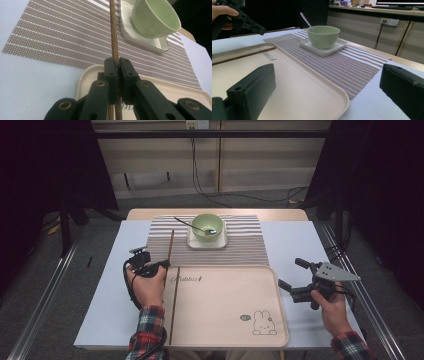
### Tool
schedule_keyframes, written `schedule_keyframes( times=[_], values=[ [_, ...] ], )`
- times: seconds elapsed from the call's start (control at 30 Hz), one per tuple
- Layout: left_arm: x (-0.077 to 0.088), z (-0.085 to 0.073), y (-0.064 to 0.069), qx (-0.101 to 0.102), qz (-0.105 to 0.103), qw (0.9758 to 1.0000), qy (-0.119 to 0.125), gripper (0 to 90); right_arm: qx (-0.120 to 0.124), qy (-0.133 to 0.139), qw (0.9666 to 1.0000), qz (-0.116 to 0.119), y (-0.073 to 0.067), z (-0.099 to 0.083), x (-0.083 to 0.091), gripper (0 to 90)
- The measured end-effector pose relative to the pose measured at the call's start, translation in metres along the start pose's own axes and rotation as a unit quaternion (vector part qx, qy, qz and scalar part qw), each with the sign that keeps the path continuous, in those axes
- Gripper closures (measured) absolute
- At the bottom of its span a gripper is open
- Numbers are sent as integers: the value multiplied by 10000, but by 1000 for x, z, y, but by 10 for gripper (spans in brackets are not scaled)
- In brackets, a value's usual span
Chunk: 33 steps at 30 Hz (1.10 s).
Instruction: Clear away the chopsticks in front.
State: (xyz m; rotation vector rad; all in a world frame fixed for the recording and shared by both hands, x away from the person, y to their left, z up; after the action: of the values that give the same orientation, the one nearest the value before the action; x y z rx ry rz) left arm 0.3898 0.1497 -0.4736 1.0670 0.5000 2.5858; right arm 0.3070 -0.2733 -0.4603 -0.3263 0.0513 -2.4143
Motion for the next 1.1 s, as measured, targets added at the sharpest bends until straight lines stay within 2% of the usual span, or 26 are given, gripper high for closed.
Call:
schedule_keyframes(
  times=[0.1,0.13,0.23,0.27,0.3,0.37,0.4,0.47,0.53,0.6,0.7,0.9,0.93,1.07,1.1],
  values=[
    [7,-4,-2,91,5,10000,11,854,-9,46,10000,-57,0,0,-1,0],
    [8,-5,-3,44,59,10000,11,854,-3,44,10000,-50,0,0,-1,0],
    [12,-8,-4,131,15,9999,34,854,-3,57,10000,-54,0,1,-1,0],
    [14,-10,-6,61,29,10000,26,853,-3,58,10000,-54,0,1,-1,0],
    [15,-11,-6,145,17,9999,58,854,-1,56,10000,-47,0,1,-1,0],
    [16,-12,-6,149,57,9999,61,854,3,55,10000,-48,0,1,-1,0],
    [18,-14,-7,152,2,9998,88,854,3,56,10000,-55,0,0,-1,0],
    [20,-16,-7,204,-45,9997,107,854,7,53,10000,-55,0,0,-1,0],
    [22,-18,-8,239,28,9996,121,854,-1,57,10000,-54,0,1,-1,0],
    [24,-21,-9,195,-42,9997,109,854,-4,51,10000,-59,0,0,-1,0],
    [28,-26,-9,187,4,9997,152,854,-10,51,10000,-49,-1,1,-1,0],
    [32,-36,-13,272,11,9995,134,853,18,54,10000,-52,0,1,-1,0],
    [32,-37,-12,346,-12,9993,157,853,-4,64,10000,-44,-1,1,-1,0],
    [36,-43,-14,325,-16,9993,159,853,11,55,10000,-55,-1,1,-1,0],
    [36,-43,-14,386,-18,9991,197,853,18,69,10000,-55,-1,1,-1,0]
  ],
)
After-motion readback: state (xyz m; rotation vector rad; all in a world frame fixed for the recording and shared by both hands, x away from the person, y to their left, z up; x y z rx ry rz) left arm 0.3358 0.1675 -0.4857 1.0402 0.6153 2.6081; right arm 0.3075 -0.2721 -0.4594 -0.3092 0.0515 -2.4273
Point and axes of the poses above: each handheld gripper's, and its own axes: x roughly backward along the jaws, z roughly out of its top, y roughly to its right, the point moved 6 cm from there along -x, roughly forward along the jaws, and after that the axes turned 7 degrees about -x, right-handed, at the moved point
